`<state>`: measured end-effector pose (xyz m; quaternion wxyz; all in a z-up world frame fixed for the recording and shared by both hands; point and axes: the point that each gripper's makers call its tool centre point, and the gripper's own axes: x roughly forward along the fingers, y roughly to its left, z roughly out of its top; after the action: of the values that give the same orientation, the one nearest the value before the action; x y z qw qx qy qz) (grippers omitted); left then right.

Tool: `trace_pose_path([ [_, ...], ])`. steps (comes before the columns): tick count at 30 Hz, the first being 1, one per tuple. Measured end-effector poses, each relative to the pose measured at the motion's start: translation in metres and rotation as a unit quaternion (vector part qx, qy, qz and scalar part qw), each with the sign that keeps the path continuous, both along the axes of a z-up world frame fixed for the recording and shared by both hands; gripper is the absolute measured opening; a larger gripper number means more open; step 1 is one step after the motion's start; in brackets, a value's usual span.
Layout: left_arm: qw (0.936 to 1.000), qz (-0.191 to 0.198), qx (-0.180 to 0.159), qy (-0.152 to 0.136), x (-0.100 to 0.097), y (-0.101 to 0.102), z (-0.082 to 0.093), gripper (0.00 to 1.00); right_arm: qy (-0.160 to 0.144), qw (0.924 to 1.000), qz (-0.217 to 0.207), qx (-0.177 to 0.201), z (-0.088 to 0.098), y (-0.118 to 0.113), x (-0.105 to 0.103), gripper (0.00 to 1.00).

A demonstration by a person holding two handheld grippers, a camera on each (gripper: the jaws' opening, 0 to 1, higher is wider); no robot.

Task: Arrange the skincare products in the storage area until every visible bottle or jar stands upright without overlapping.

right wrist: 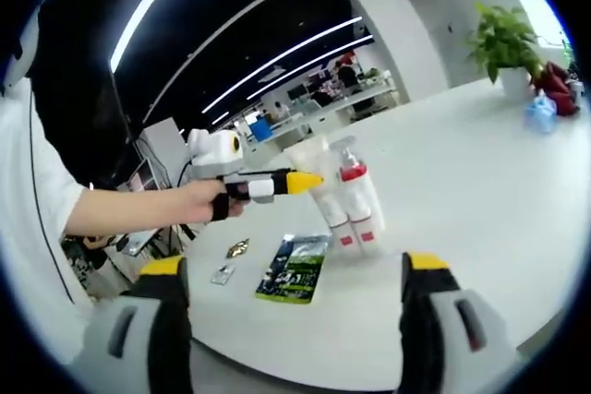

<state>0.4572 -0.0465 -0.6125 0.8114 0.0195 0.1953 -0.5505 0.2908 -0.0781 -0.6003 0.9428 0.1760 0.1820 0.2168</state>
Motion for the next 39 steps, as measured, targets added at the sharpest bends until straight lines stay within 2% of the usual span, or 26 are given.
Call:
trace_pose_path([
  [9, 0.9998, -0.018, 0.002, -0.009, -0.0016, -0.0018, -0.003, 0.12, 0.002, 1.0, -0.001, 0.002, -0.001, -0.0003, 0.0, 0.96],
  [18, 0.9976, -0.063, 0.0, -0.028, -0.0022, 0.0009, -0.0028, 0.12, 0.003, 1.0, -0.004, 0.001, -0.0014, -0.0011, 0.0002, 0.96],
  [24, 0.9959, -0.085, 0.001, -0.03, -0.005, 0.0006, -0.003, 0.12, 0.005, 1.0, -0.003, -0.001, -0.0022, -0.0011, 0.0001, 0.96],
  [39, 0.9962, -0.085, 0.009, -0.018, -0.0049, -0.0009, -0.0056, 0.15, 0.007, 1.0, -0.002, -0.003, -0.0029, -0.0005, -0.0002, 0.96],
])
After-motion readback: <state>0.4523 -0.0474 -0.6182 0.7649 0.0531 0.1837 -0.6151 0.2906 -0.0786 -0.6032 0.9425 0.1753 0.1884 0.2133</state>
